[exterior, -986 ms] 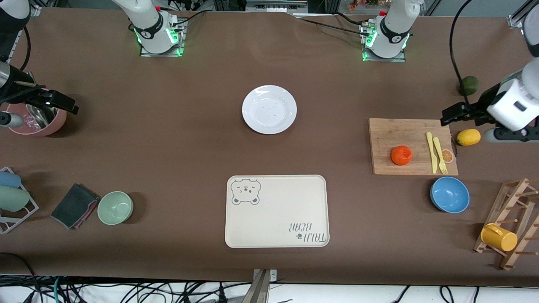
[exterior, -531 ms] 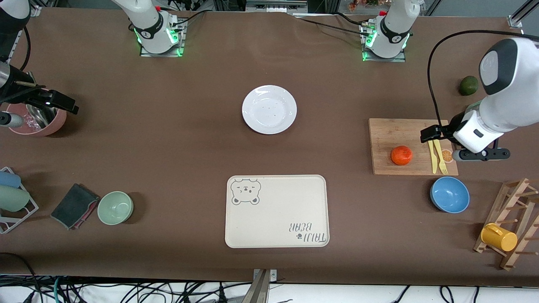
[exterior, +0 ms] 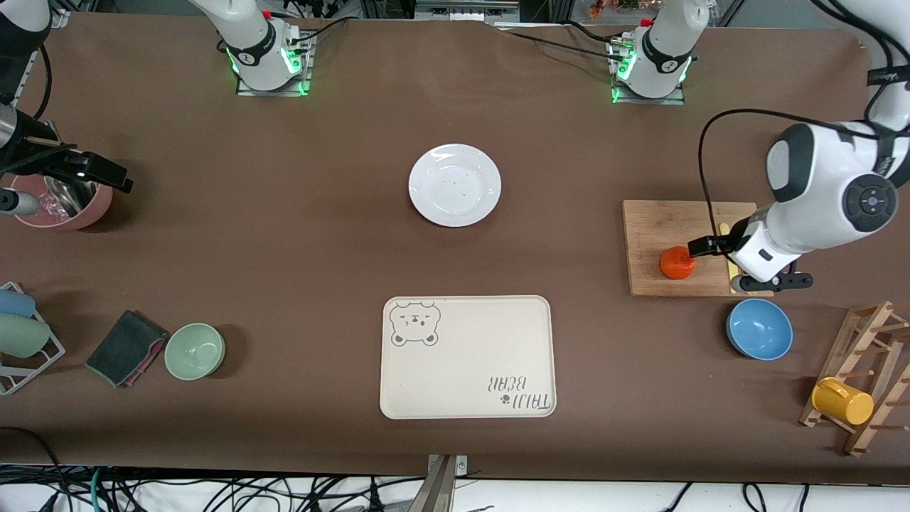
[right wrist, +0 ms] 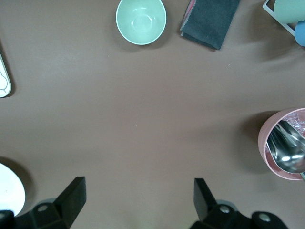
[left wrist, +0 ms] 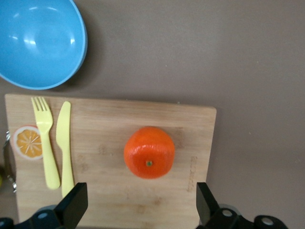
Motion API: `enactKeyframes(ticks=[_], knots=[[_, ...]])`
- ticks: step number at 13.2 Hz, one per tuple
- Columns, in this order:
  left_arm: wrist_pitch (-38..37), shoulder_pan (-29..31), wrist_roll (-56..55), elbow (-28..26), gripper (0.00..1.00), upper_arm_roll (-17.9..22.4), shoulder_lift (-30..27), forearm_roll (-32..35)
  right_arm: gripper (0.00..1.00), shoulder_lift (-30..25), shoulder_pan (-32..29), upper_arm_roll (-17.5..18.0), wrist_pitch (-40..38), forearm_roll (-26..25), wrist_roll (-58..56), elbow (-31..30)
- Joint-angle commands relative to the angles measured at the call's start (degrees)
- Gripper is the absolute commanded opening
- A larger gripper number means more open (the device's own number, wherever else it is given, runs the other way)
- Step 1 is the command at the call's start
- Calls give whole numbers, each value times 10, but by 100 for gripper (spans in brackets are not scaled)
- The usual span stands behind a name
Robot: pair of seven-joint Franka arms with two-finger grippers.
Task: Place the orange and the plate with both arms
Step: 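Move the left gripper over the orange on the cutting board, then lower the left gripper and close it on the orange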
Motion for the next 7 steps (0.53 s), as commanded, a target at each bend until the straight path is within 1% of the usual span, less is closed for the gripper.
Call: enactKeyframes(ticks=[1,7], knots=[[62,1,4,-41,100,1,3,-2,100,-4,0,2,-5,-7,4,1],[138,1,4,-45,100,0,64,-3,100,-4,0,2,-5,-7,4,1]])
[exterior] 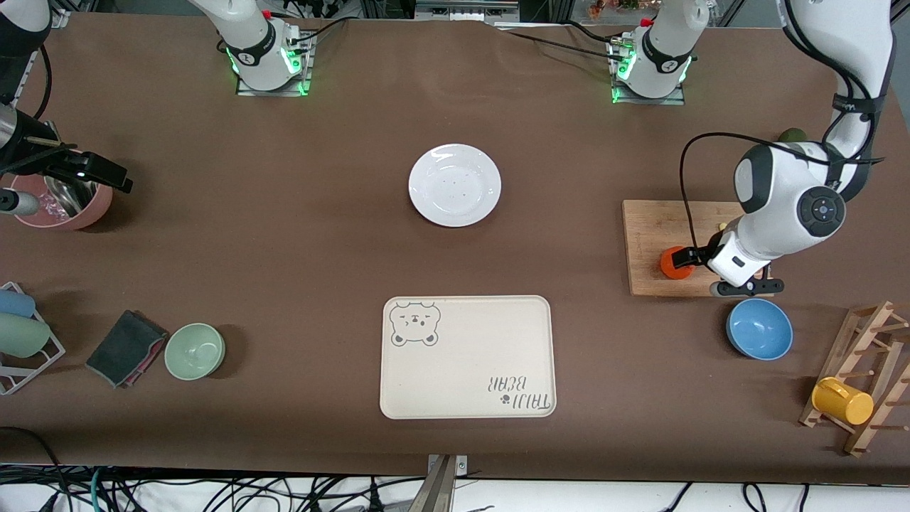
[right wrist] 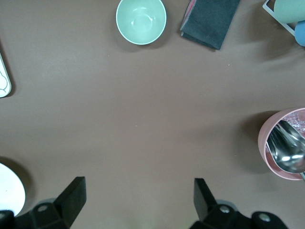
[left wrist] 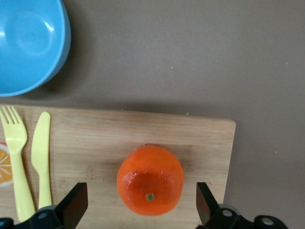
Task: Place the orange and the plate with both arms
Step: 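Lower the left gripper and close it on the orange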
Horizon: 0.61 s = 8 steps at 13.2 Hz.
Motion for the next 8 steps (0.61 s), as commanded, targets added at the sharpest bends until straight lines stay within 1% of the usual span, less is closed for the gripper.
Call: enactKeyframes(ticks=[1,3,8], knots=[[49,1,4,-9,100,0,26,-3,100,-4,0,2,-4,-7,4,1],[73,-1,4,-20,100,0,34,-4,100,-4,0,2,-4,-7,4,1],[73,-3,3,-27,100,0,39,-8,100,-4,0,2,-4,-7,4,1]])
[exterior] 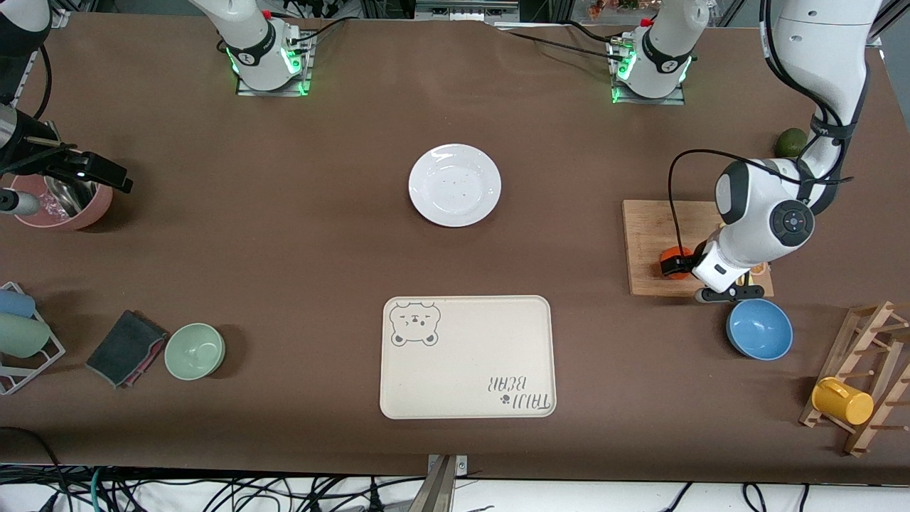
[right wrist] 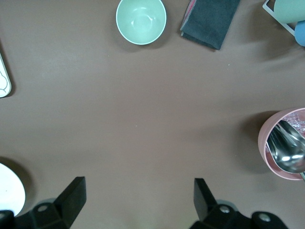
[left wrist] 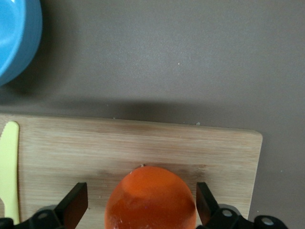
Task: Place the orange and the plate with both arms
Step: 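Lower the left gripper and close it on the orange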
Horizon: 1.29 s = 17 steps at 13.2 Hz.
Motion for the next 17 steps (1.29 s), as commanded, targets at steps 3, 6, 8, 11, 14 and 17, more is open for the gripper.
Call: enactKeyframes(ticks=[3,6,8,11,14,17], knots=[[7,-4,2,-18,100,-1,-8,-10,100,-4,0,2,-4,-7,5,1],[7,-4,2,-20,100,-1,-6,-11,100,-4,0,2,-4,-6,5,1],[7,-4,4,-20,88,-1,-6,-11,100,-4,0,2,-4,-7,4,1],[5,-4,8,-20,41,-1,-6,-11,100,-4,0,2,-4,-7,5,1],[-1,-4,8,-19,0,-2,-15,-11,100,-4,0,2,-4,-7,4,1],[-28,-5,1,-13,0,-35,-55,-11,100,-4,0,2,-4,-7,4,1]])
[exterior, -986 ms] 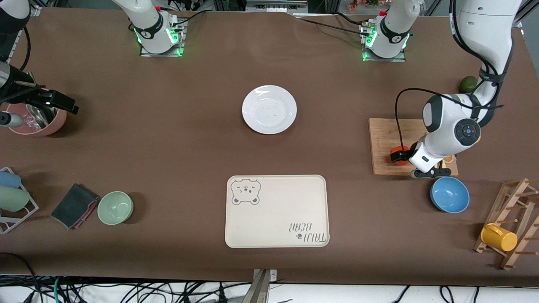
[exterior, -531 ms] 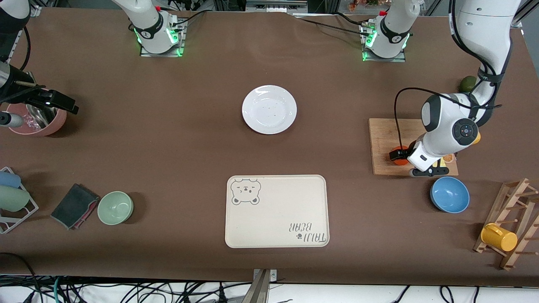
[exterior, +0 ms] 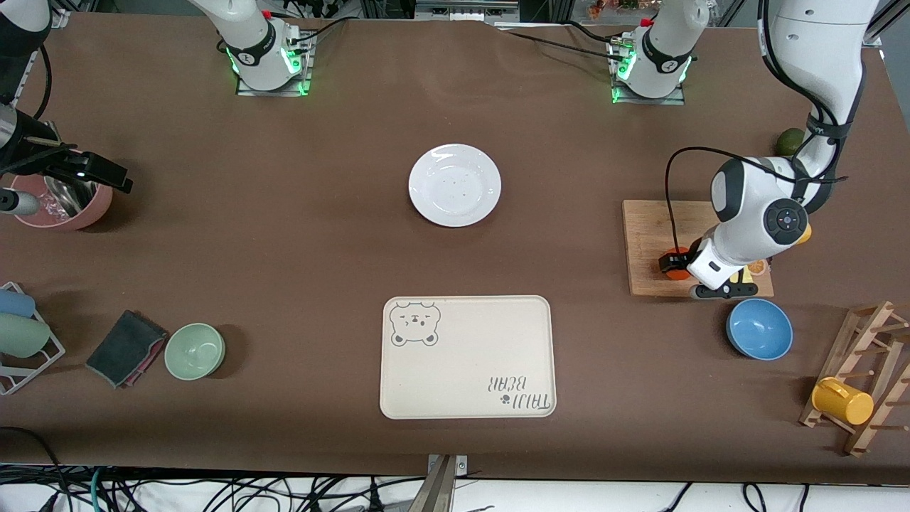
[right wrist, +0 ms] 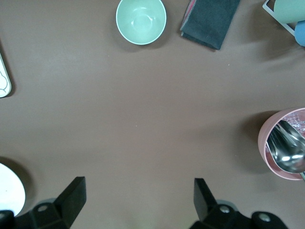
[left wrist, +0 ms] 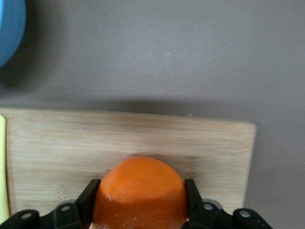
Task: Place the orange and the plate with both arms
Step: 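Lower the left gripper and close it on the orange, then lift the orange and carry it to the white plate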
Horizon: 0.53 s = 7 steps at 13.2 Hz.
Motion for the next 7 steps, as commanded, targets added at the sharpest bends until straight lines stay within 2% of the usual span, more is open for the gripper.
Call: enactKeyframes(ticks=[1,3,5,7], knots=[[-25,-5,-2,-4,0,-38,-53,-11,100,-4,0,2,-4,-7,4,1],[-25,-21,-16,-4,0,-65,-64,-45,100,-4,1,2,-4,-7,4,1],[-25,-61,-49,-3,0,-66,-64,-95,100,-4,0,2,-4,-7,5,1],[-22,-92,-81,-3,0,-75,-61,-106,100,-4,0,2,-4,-7,5,1]])
